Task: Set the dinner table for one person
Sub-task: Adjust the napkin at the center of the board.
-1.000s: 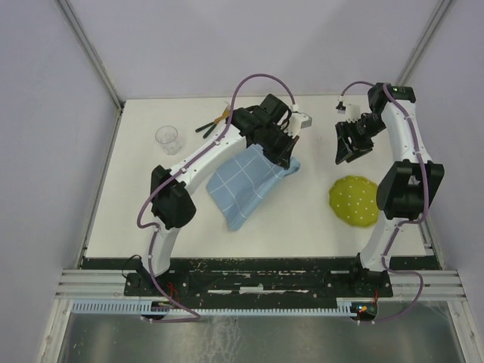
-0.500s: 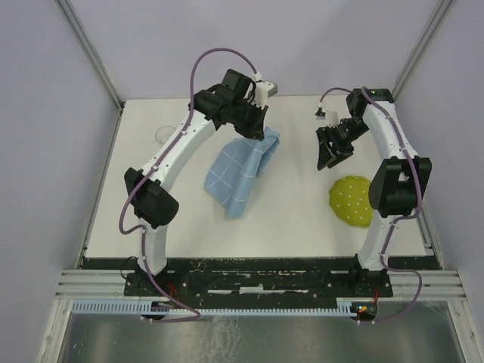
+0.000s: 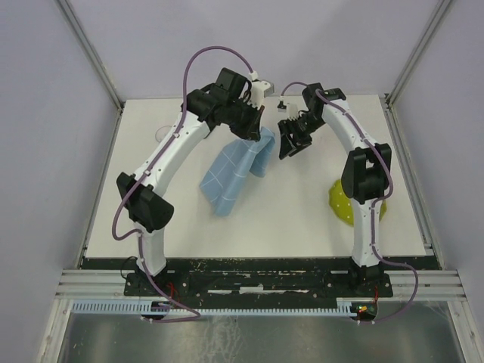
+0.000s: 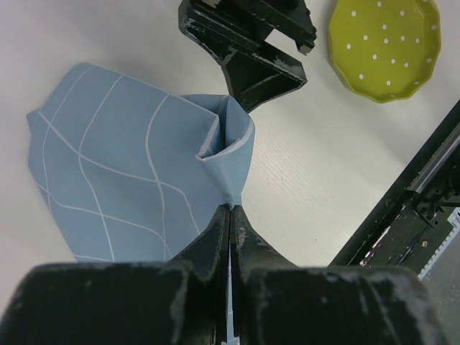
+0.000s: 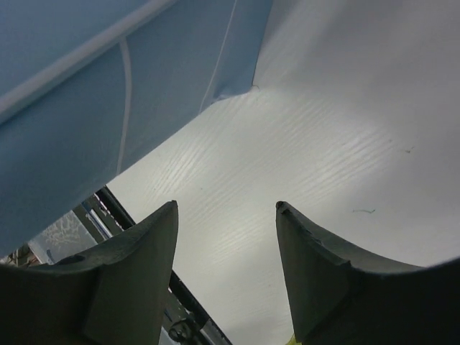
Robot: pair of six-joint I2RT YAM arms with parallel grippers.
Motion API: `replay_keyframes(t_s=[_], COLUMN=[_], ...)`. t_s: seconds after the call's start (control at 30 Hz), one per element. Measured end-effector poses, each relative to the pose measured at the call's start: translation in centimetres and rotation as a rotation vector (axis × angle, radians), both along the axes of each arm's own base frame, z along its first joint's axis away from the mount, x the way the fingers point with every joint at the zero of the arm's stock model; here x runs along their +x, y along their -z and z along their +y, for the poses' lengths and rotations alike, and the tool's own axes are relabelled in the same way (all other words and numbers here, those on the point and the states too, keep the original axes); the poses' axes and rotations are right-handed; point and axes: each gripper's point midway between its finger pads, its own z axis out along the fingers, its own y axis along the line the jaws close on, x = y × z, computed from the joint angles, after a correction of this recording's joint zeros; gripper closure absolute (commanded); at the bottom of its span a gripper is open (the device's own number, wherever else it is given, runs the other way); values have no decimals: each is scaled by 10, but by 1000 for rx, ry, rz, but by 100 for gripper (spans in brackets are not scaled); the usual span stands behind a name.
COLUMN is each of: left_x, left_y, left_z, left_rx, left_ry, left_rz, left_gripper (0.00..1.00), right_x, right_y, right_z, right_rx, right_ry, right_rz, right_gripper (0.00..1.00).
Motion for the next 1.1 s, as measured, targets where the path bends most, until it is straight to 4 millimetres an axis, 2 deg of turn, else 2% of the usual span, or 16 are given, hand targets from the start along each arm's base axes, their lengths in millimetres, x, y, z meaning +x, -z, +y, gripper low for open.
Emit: replay_keyframes(t_s=[0.13,0.33,0.43,0.67,0.83,1.1], left_x=[-3,-9,-9,-9,-8,-4], left_y=[1,1,-1,-1,-1,-1], left_z=[2,8,9,10,11,19], left_rx=[5,17,19,23,24,36], left_ry=[0,1,-4,-8,-10,-29], left_rz=[6,12,4,0,-1,0], left_gripper=[97,97,97,97,97,97], right_x=[10,12,1,-17,-33,-37], right_y=[5,6,5,-12,-10,-8], right_z=[11,26,31,37,35,48], right_rx=[15,31,30,56,55,61], right_ry=[25,20,10,-12,-13,-36], right_rz=[-26,-51,-47,-69,-48,-61], right_gripper=[35,34,34,34,35,34])
